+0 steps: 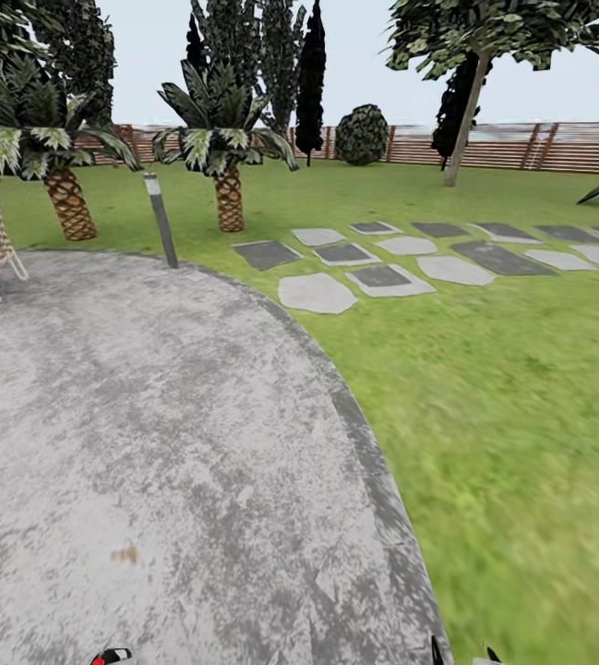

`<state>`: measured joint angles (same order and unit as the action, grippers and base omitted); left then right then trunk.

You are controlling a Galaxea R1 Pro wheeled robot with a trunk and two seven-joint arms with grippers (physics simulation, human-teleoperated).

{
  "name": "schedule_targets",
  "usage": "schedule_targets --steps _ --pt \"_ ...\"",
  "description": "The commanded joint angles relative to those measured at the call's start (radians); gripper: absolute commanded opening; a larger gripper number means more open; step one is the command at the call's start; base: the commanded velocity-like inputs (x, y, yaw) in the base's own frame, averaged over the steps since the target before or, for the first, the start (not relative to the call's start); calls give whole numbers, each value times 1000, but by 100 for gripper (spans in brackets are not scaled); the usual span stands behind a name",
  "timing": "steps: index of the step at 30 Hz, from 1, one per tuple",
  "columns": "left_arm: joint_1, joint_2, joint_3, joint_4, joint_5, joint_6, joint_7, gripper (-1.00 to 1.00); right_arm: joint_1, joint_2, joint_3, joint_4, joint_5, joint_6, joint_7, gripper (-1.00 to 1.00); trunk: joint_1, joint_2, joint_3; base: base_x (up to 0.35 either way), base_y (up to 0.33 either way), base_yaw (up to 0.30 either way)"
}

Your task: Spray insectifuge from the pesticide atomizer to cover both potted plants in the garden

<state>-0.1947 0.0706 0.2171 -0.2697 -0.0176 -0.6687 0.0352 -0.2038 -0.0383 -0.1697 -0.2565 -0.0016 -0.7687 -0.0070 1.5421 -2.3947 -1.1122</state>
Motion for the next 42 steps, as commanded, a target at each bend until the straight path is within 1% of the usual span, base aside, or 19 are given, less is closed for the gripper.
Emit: schedule_targets --steps 1,8,42 --pt "-1 0 -1 1 -2 -3 5 -100 0 0 -1 0 0 -3 -1 100 0 0 -2 335 119 266" --pt "-1 0 -2 1 -2 -3 5 -100 0 0 -1 0 0 -3 -1 100 0 0 -7 332 90 265" --pt "-1 0 -1 4 -2 -3 5 -100 0 0 2 0 0 -3 -1 100 0 0 -35 337 1 265"
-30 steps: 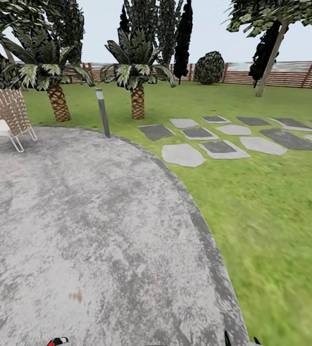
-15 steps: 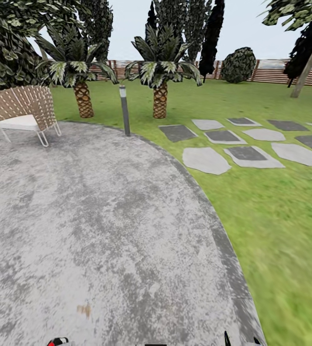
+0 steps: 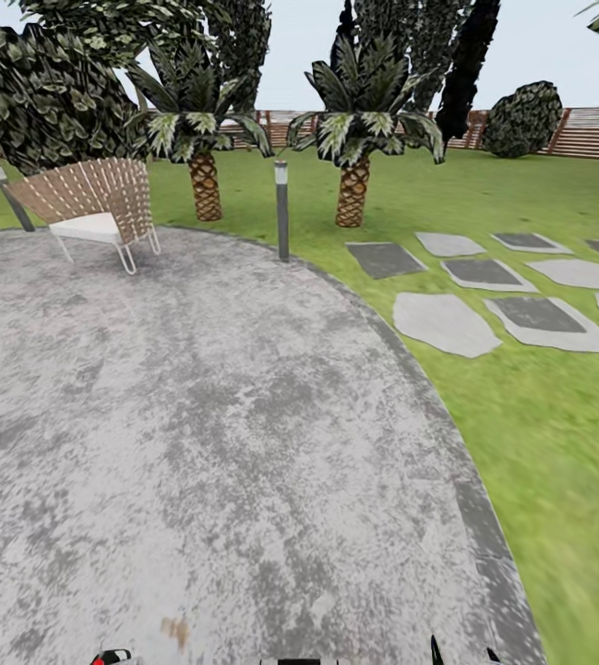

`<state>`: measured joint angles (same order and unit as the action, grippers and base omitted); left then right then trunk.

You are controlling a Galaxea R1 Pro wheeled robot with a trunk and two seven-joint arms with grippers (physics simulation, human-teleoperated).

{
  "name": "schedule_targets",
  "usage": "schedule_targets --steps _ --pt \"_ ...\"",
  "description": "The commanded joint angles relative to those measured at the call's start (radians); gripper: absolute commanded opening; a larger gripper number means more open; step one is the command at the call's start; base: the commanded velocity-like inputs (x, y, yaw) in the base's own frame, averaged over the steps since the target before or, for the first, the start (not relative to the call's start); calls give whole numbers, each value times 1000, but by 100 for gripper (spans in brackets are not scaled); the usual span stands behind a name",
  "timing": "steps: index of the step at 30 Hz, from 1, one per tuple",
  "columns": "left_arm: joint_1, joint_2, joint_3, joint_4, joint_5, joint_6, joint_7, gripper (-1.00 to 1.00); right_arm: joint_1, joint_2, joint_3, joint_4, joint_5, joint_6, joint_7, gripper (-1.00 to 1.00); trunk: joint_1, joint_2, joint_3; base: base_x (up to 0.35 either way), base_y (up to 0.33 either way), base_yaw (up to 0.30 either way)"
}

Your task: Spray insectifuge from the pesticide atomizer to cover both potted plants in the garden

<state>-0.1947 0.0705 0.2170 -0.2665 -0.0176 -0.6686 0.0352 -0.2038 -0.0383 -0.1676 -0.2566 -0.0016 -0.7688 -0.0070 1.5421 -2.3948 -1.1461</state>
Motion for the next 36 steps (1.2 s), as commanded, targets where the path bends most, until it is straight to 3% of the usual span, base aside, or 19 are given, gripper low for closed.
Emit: schedule_targets --steps 1,36 --pt "-1 0 -1 1 -2 -3 5 -100 0 0 0 0 0 -3 -1 100 0 0 -2 337 29 265" --pt "-1 0 -1 1 -2 -3 5 -100 0 0 0 0 0 -3 0 100 0 0 -29 302 143 265"
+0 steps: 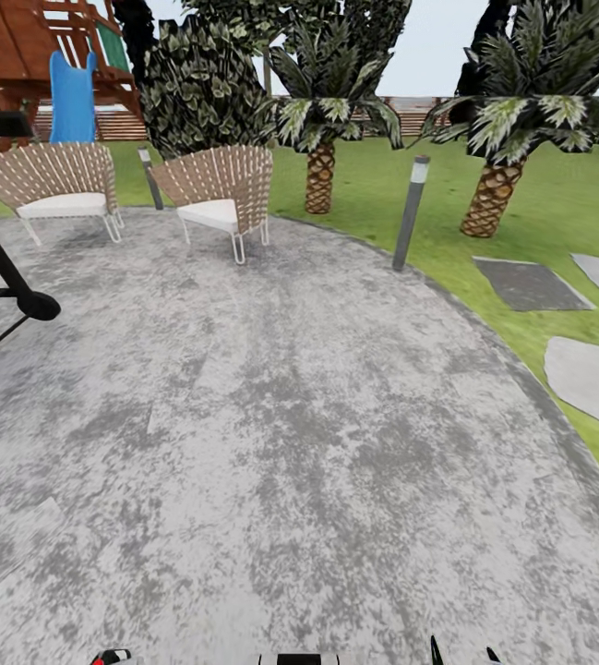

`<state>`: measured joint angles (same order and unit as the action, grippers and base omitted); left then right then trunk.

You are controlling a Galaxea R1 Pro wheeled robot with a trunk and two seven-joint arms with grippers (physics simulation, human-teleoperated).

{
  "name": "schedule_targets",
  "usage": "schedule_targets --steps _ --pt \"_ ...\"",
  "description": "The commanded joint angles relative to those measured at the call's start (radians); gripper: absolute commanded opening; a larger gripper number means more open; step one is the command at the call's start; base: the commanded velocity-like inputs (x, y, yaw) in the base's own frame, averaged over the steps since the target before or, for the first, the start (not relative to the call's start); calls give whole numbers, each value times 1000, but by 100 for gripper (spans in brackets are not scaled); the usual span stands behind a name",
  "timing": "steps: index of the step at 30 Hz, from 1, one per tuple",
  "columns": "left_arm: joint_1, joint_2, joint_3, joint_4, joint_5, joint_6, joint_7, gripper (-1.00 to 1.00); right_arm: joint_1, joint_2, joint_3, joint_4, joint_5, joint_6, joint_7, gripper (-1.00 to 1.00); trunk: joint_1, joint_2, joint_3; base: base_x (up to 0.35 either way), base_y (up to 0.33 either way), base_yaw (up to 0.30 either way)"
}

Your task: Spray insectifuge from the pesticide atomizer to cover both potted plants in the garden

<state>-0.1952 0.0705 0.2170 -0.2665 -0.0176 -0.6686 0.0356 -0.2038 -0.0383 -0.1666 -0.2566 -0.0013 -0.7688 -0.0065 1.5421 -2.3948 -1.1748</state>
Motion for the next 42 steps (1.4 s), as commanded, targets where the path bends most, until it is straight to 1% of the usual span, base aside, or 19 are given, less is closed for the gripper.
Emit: schedule_targets --steps 1,8,12,20,36,39,42 --pt "-1 0 -1 1 -2 -3 5 -100 0 0 -1 0 1 -3 -1 100 0 0 -2 330 9 265" --pt "-1 0 -1 1 -2 -3 5 -100 0 0 -1 0 1 -3 0 100 0 0 -7 331 2 235" --pt "-1 0 -1 1 -2 -3 5 -100 0 -7 -2 2 2 -3 0 100 0 0 -7 331 0 39" --pt "-1 0 -1 1 -2 -2 6 -100 0 -10 -2 1 1 -3 0 100 0 0 -7 309 0 18" --pt "-1 -2 4 1 -2 8 11 -100 0 -2 -4 -1 -2 -4 -1 100 0 0 -7 25 0 259" --pt "-1 -2 4 -1 -2 8 34 -100 0 -2 -3 -1 -2 -4 -1 100 0 0 -7 0 0 280" --pt "-1 -2 5 -7 -2 4 90 -100 0 -3 -2 -1 -2 -4 -1 100 0 0 -7 0 0 280"
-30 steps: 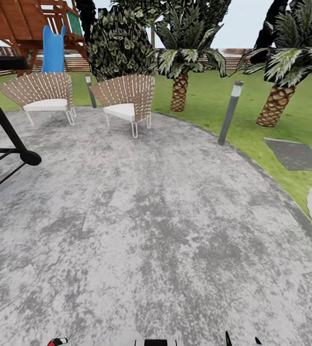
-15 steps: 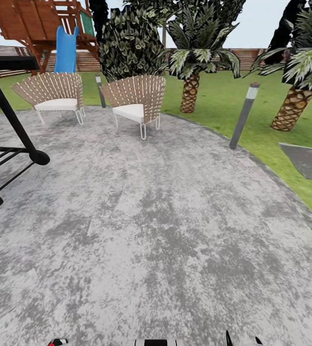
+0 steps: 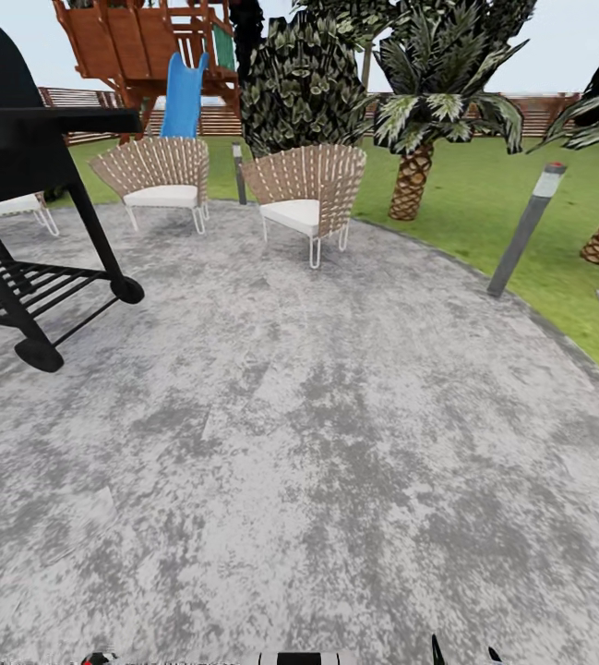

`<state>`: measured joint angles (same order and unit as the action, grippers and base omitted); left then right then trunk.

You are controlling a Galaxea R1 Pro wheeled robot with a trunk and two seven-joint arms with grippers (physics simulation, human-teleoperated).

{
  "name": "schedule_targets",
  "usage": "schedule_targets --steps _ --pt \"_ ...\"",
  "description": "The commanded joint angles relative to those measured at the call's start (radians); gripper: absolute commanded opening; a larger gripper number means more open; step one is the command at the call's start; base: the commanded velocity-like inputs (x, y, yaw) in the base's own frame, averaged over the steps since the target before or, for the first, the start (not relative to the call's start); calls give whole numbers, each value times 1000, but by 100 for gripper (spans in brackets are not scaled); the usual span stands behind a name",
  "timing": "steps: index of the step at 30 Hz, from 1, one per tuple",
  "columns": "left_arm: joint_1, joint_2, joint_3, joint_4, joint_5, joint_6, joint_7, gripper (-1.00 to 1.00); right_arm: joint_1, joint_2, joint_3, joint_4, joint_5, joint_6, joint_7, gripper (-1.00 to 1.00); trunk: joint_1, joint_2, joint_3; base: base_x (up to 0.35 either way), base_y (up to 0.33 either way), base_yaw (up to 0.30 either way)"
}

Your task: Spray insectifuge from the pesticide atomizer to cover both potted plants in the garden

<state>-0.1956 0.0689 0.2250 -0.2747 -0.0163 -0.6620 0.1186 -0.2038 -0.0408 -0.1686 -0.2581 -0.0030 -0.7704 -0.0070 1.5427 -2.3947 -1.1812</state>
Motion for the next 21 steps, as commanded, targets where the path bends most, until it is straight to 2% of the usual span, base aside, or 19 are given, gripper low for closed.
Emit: schedule_targets --steps 1,11,21 --pt "-1 0 -5 1 -4 -4 24 -100 0 0 0 0 0 -3 -1 100 0 0 -1 0 0 280" --pt "-1 -3 -16 7 -11 -8 30 -100 0 0 0 0 0 -3 -1 100 0 0 4 11 0 271" --pt "-1 -2 -13 9 -5 -8 30 -100 0 0 0 0 0 -3 -1 100 0 0 12 275 -137 256"
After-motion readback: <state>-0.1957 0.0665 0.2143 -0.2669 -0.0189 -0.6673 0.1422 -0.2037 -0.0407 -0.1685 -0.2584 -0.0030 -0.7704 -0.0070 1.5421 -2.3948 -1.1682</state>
